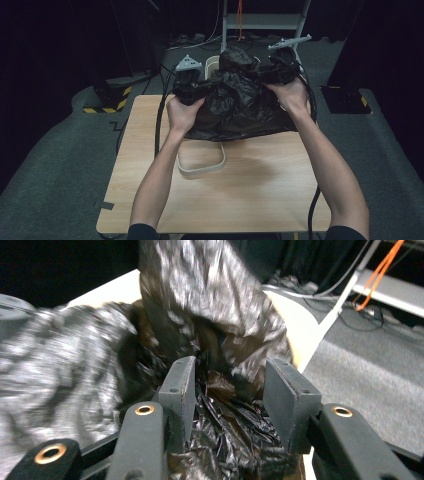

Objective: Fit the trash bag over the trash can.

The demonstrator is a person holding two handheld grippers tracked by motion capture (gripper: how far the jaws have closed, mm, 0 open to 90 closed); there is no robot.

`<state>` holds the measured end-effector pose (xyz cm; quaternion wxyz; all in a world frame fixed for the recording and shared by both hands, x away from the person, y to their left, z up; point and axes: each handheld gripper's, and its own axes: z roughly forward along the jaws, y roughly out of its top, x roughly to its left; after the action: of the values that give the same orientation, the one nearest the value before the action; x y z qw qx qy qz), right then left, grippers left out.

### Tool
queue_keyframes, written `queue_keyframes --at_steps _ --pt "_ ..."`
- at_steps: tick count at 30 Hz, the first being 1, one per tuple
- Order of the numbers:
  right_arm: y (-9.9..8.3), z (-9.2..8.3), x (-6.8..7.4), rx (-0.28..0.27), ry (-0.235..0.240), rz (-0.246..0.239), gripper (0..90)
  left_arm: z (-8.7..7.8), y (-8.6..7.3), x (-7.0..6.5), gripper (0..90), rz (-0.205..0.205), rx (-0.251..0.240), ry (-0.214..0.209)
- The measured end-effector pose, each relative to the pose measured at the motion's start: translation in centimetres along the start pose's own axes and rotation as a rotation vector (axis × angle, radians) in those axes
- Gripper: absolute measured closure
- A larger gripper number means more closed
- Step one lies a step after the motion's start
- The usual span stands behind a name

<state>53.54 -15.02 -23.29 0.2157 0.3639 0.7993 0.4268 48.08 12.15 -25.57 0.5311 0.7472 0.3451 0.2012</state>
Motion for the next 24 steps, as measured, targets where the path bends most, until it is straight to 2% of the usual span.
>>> queue_keyframes --at_steps 2,6,7,11,14,17,20,24 --pt "-0.1 0.7 -0.1 0.016 -0.001 0.010 62.6 -0.1 0.1 0.0 86.8 0.005 -0.002 0.002" --pt "0.0 1.5 0.1 0.039 0.001 -0.042 89.3 0.0 0.5 0.2 86.9 -0.002 -0.001 0.001" --pt "0.1 1.6 0.2 0.046 0.008 -0.048 89.9 0.0 0.7 0.3 87.0 -0.004 0.000 0.001" --pt "0.1 2.4 0.3 0.077 0.046 -0.046 90.0 0.3 1.4 0.4 87.4 -0.008 -0.009 0.005" --pt "-0.1 3.7 -0.1 0.147 0.120 -0.007 89.6 0.9 1.8 0.6 87.5 -0.009 0.002 0.023" --pt "-0.2 3.6 -0.6 0.117 0.164 0.036 77.9 1.6 2.1 1.0 87.6 -0.023 0.022 0.041" --pt "-0.2 2.4 -0.6 0.072 0.132 0.028 70.7 2.4 2.3 1.2 87.7 -0.035 0.048 0.063" --pt "-0.2 -0.2 -0.5 -0.014 0.078 0.008 63.5 3.4 2.2 1.4 87.8 -0.036 0.085 0.094"
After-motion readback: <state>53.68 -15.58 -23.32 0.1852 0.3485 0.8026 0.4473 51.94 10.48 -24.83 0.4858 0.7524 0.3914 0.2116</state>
